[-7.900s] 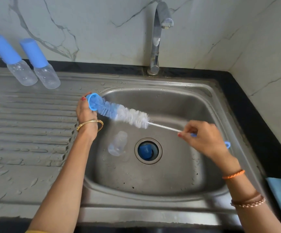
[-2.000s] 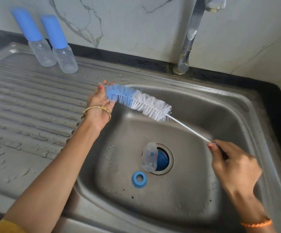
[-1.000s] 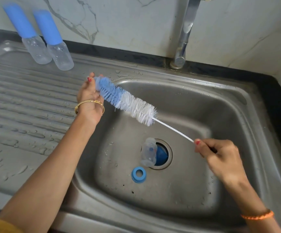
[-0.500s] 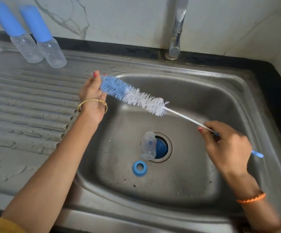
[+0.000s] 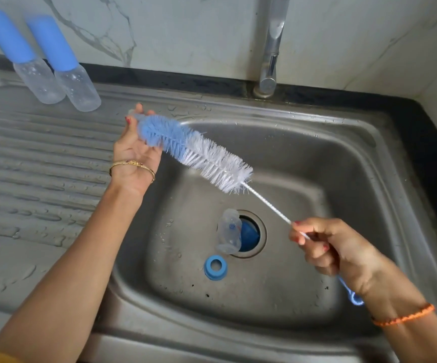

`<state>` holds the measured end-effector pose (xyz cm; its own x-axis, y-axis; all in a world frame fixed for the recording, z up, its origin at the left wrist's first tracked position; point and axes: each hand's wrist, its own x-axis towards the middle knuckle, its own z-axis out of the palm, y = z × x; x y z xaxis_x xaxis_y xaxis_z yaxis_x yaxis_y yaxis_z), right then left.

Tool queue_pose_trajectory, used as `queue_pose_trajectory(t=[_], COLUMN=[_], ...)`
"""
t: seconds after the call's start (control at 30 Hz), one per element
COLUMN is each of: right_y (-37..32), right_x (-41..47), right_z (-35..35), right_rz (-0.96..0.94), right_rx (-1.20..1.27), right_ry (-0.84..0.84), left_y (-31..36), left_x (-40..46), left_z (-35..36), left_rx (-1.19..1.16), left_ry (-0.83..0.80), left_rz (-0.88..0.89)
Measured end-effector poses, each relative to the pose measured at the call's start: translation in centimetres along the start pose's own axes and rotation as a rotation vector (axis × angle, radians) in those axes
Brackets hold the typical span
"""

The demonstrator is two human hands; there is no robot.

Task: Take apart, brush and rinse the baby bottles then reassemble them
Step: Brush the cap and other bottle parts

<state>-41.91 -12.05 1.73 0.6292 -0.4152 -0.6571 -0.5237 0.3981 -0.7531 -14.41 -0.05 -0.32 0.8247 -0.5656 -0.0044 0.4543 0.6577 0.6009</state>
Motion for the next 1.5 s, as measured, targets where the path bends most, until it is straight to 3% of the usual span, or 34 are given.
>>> queue_pose_trajectory(t=[0.07, 0.13, 0.17, 0.27, 0.3, 0.37, 0.43, 0.53, 0.6, 0.67, 0.77, 0.83, 0.9, 1.03, 1.1, 1.17, 1.23, 1.3, 1.4, 1.5], right_y=[0.2, 1.1, 1.7, 2.6, 2.6, 2.6, 2.4, 1.5, 1.0, 0.4, 0.2, 0.3, 0.5, 0.9, 1.5, 1.8, 2.0, 2.3, 2.4, 2.1], right_x=[0.4, 1.3, 1.8, 2.6, 2.4, 2.1, 1.5, 0.9, 0.8, 0.4, 0.0, 0.2, 0.6, 1.1, 1.3, 1.4, 1.3, 1.5, 1.4, 1.1], right_z=[-0.5, -0.7, -0.6, -1.0, -1.1, -0.9, -0.2, 0.6, 0.6, 0.4, 0.6, 0.5, 0.1, 0.2, 0.4, 0.0, -0.6, -1.2, -1.4, -0.9], right_rz=[0.073, -0.045, -0.179, -0.758, -0.91, -1.019, -0.986, -0.754, -0.605, -0.341, -0.007, 0.041, 0.018, -0.216, -0.432, -0.678, -0.958, -1.085, -1.117, -1.073], right_rx=[-0.003, -0.134, -0.267, -0.806, -0.86, -0.86, -0.774, -0.494, -0.24, -0.066, -0.048, -0.082, -0.157, -0.27, -0.565, -0.974, -1.128, -1.136, -1.123, -0.944], right_ry=[-0.055, 0.097, 0.238, 0.877, 0.975, 0.988, 0.931, 0.713, 0.484, 0.238, -0.077, -0.116, -0.034, 0.229, 0.412, 0.725, 0.893, 0.976, 1.115, 1.099], left_y=[-0.1, -0.4, -0.5, -0.8, -0.8, -0.9, -0.8, -0.2, 0.1, 0.3, 1.0, 1.1, 0.5, -1.2, -1.2, -0.9, -0.9, -0.8, 0.0, 0.4], left_x=[-0.2, -0.2, -0.1, 0.2, 0.2, 0.1, 0.1, 0.0, -0.1, -0.1, -0.1, -0.1, 0.0, 0.8, 1.3, 1.8, 1.9, 1.5, 0.6, 0.5], left_z=[0.1, 0.0, -0.1, -0.1, 0.1, 0.4, 0.3, 0.0, 0.0, 0.0, 0.0, 0.1, 0.1, -0.5, -0.8, -1.1, -0.8, -0.1, 0.0, -0.4], left_rx=[-0.065, -0.102, -0.088, -0.001, 0.031, 0.077, 0.056, -0.026, -0.083, -0.102, -0.215, -0.233, -0.135, 0.142, 0.18, 0.222, 0.243, 0.212, 0.207, 0.21], left_ry=[-0.055, -0.085, -0.071, 0.032, 0.056, 0.087, 0.086, 0.046, -0.003, -0.043, -0.073, -0.067, 0.026, 0.375, 0.508, 0.591, 0.648, 0.683, 0.736, 0.747], left_rz=[-0.009, -0.019, -0.02, -0.013, -0.007, 0.005, 0.006, 0.007, 0.019, 0.05, 0.063, 0.06, 0.062, 0.096, 0.137, 0.181, 0.225, 0.27, 0.276, 0.256])
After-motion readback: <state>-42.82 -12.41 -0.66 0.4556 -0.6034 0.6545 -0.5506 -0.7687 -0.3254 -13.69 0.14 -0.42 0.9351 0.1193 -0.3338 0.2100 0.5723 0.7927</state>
